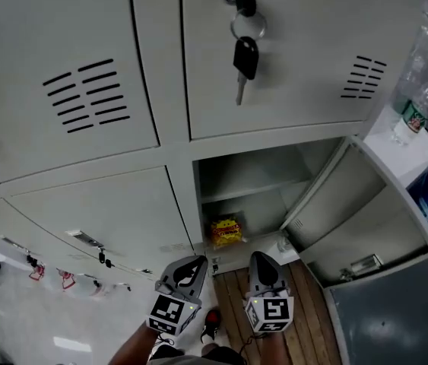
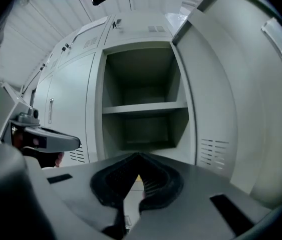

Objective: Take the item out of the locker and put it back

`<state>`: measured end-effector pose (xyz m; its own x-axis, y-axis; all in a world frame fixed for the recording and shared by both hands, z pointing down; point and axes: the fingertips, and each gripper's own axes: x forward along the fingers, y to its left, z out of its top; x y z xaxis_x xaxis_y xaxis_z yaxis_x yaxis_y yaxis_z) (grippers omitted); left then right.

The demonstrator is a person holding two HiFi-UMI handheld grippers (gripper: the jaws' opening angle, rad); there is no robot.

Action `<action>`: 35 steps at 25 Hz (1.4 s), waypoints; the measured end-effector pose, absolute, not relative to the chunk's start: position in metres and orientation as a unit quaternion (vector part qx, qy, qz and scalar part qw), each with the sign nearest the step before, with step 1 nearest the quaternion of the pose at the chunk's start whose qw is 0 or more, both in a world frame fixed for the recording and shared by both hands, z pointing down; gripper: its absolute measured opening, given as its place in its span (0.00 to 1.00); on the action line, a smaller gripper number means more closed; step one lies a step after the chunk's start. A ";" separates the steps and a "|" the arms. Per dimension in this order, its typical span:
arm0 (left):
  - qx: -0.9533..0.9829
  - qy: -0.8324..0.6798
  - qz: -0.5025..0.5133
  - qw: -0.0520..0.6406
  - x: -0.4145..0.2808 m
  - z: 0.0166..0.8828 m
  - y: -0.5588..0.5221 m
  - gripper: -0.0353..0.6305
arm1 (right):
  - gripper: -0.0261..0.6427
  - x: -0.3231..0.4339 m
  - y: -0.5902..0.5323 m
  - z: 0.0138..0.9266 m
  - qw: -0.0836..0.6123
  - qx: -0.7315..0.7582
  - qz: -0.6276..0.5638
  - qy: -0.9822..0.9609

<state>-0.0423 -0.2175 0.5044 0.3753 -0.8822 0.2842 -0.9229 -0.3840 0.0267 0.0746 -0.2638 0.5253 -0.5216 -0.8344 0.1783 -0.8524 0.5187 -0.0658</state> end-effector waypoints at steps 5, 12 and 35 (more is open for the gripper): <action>0.817 -0.553 0.126 0.105 -0.043 0.527 -0.227 0.09 | 0.07 0.067 -0.280 0.555 0.087 0.463 0.083 -0.878; 0.806 -0.565 0.134 0.116 -0.051 0.537 -0.234 0.09 | 0.27 0.052 -0.298 0.578 0.106 0.418 0.091 -0.898; 0.793 -0.578 0.148 0.124 -0.067 0.547 -0.242 0.09 | 0.08 0.030 -0.318 0.607 0.124 0.380 0.097 -0.912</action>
